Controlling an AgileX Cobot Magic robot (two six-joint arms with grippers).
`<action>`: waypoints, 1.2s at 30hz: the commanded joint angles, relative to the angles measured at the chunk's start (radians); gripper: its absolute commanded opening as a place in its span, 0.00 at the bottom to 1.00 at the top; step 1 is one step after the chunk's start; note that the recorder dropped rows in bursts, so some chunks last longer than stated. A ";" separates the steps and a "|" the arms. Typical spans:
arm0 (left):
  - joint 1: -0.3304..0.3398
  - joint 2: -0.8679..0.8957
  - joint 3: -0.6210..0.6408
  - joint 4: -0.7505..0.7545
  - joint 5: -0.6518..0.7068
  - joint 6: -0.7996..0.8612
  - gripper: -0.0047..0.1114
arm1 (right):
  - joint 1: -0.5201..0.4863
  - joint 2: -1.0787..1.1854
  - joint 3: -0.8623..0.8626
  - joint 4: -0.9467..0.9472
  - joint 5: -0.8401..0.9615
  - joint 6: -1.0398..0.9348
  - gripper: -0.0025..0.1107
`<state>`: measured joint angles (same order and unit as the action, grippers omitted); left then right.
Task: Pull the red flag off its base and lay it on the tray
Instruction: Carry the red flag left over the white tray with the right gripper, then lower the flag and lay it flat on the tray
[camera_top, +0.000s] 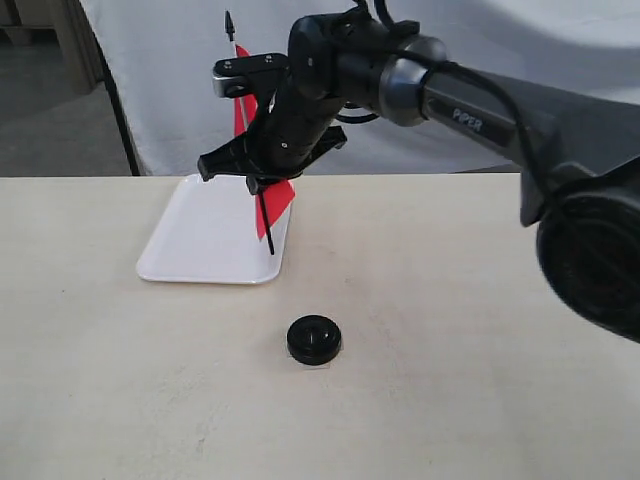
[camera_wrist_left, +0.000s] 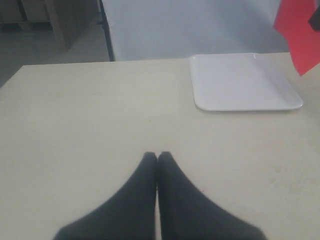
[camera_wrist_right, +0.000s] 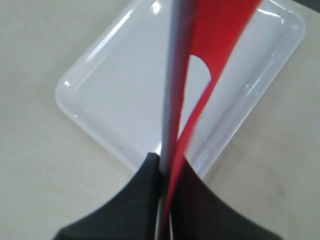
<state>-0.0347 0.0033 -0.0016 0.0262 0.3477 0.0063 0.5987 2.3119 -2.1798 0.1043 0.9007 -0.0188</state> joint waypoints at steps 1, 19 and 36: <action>0.002 -0.003 0.002 0.003 -0.005 -0.006 0.04 | -0.001 0.096 -0.122 0.012 -0.003 -0.001 0.02; 0.002 -0.003 0.002 0.003 -0.005 -0.006 0.04 | 0.022 0.243 -0.181 0.000 -0.173 -0.005 0.02; 0.002 -0.003 0.002 0.003 -0.005 -0.006 0.04 | 0.022 0.278 -0.181 -0.045 -0.212 -0.002 0.02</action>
<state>-0.0347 0.0033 -0.0016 0.0262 0.3477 0.0063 0.6222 2.5869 -2.3583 0.0717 0.6985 -0.0207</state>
